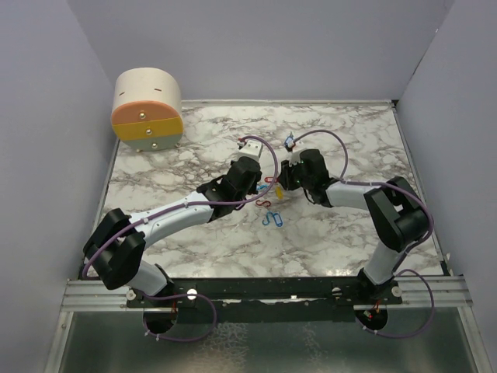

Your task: Put the keys on the keyring

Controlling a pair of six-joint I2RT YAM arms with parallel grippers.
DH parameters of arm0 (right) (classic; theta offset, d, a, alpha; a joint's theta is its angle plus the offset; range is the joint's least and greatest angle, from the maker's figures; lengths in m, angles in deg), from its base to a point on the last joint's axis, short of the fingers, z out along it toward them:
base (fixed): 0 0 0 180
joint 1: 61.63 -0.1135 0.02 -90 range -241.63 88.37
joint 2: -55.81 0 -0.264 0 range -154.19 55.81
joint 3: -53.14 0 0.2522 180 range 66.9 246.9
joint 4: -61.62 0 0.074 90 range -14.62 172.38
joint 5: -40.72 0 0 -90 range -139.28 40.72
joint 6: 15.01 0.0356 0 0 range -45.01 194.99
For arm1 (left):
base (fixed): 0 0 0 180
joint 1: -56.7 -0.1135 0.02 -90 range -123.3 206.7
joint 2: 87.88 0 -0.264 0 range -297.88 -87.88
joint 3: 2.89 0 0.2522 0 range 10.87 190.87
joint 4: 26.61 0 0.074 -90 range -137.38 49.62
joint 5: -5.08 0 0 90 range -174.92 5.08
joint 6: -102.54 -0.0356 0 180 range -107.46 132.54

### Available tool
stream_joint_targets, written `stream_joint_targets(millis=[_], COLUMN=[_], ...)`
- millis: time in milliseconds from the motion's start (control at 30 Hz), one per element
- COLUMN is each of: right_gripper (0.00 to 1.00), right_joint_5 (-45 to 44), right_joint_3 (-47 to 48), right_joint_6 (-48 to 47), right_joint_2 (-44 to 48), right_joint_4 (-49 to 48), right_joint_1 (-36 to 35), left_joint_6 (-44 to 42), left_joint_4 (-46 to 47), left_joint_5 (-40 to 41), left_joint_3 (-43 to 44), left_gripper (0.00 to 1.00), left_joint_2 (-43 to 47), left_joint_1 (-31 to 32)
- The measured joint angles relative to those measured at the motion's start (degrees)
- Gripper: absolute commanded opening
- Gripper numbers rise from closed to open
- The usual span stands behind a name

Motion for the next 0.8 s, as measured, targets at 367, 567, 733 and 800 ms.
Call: stream_joint_targets(millis=[367, 567, 733, 800], right_gripper=[0.38, 0.40, 0.40, 0.40], right_joint_5=[0.15, 0.26, 1.14, 1.90], right_joint_3=[3.87, 1.22, -1.36, -2.86], right_joint_6=[6.38, 12.70, 17.14, 19.34], right_joint_2=[4.37, 8.55, 8.15, 7.30], right_joint_4=[12.20, 13.94, 13.42, 12.39], right_joint_1=[0.00, 0.00, 0.00, 0.00], left_joint_6=[0.00, 0.00, 0.00, 0.00], left_joint_4=[-0.02, -0.02, 0.00, -0.02], left_joint_5=[0.00, -0.02, 0.00, 0.00], left_joint_3=[0.00, -0.24, -0.24, -0.26], left_gripper=[0.00, 0.00, 0.00, 0.00], left_joint_2=[0.00, 0.02, 0.02, 0.02], left_joint_1=[0.00, 0.00, 0.00, 0.00])
